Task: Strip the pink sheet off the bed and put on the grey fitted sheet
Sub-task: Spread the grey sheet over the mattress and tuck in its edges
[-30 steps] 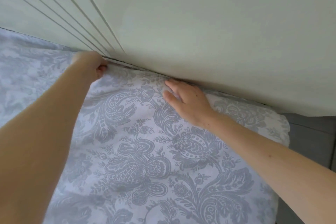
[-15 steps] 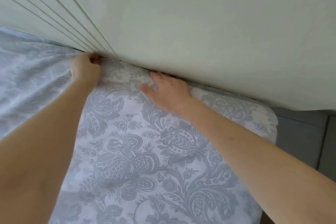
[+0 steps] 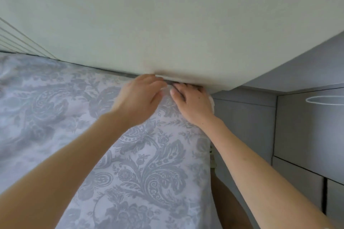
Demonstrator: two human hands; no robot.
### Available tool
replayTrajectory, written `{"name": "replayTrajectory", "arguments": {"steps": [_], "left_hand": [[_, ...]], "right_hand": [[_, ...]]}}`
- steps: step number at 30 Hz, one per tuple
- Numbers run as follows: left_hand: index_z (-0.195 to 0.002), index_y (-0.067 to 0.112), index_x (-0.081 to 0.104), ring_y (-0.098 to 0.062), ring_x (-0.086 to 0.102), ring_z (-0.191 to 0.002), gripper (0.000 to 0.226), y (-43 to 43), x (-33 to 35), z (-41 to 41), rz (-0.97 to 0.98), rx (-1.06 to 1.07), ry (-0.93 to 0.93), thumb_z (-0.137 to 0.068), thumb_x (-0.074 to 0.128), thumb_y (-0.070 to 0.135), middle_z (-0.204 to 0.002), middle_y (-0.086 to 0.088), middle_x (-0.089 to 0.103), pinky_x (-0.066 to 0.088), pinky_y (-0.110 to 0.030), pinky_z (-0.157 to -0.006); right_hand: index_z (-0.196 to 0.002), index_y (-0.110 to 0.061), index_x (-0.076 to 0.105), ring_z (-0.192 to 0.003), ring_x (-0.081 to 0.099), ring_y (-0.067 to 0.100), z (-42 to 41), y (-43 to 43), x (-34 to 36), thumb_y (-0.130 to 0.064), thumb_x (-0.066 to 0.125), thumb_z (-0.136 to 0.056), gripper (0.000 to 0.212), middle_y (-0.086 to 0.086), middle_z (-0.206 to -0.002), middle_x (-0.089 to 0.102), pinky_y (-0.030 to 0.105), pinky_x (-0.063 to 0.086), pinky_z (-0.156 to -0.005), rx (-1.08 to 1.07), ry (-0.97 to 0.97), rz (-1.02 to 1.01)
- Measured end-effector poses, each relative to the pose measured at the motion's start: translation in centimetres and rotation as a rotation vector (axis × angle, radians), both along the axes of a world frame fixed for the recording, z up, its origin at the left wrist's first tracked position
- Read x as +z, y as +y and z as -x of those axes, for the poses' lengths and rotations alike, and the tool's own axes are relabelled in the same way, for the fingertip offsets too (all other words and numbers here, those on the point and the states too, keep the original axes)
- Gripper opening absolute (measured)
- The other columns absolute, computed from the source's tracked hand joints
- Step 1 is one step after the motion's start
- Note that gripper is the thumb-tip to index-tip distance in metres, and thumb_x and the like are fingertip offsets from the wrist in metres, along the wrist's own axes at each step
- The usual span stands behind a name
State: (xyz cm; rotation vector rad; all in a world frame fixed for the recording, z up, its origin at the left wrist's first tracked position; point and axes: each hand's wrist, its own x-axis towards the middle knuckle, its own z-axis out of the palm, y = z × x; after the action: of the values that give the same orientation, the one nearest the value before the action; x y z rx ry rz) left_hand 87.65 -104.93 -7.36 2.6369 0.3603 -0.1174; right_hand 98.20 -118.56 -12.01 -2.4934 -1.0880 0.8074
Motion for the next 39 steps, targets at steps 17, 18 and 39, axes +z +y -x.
{"name": "replayTrajectory", "arguments": {"steps": [17,18,39], "left_hand": [[-0.148,0.025,0.025,-0.022,0.026,-0.141,0.058,-6.9,-5.9,-2.4,-0.261,-0.108,0.277,-0.097,0.009,0.046,-0.152,-0.001,0.032,0.009,-0.039,-0.117],[-0.148,0.024,0.028,-0.022,0.029,-0.140,0.058,-7.2,-5.4,-2.5,-0.265,-0.098,0.262,-0.097,0.010,0.045,-0.151,-0.001,0.034,0.012,-0.039,-0.116],[-0.123,0.016,0.049,-0.023,0.047,-0.086,0.034,-17.6,-6.0,-14.2,-0.730,-0.965,0.967,-0.102,0.023,0.024,-0.105,-0.004,0.058,0.035,-0.030,-0.070]], "right_hand": [[-0.152,-0.025,0.011,-0.142,0.022,0.009,4.7,-9.3,-2.5,-0.042,0.051,-0.095,0.072,-0.004,-0.158,0.016,0.028,0.025,-0.114,-0.614,0.596,-0.367],[-0.151,-0.028,0.016,-0.138,0.027,0.004,4.8,-10.3,-1.9,-0.044,0.053,-0.093,0.070,-0.008,-0.156,0.022,0.025,0.026,-0.112,-0.717,0.735,-0.448],[-0.133,-0.015,0.053,-0.125,0.050,0.011,11.0,-16.1,-6.8,-0.024,0.042,-0.101,0.035,-0.002,-0.134,0.055,0.038,0.033,-0.113,-1.291,1.319,-0.734]]}}
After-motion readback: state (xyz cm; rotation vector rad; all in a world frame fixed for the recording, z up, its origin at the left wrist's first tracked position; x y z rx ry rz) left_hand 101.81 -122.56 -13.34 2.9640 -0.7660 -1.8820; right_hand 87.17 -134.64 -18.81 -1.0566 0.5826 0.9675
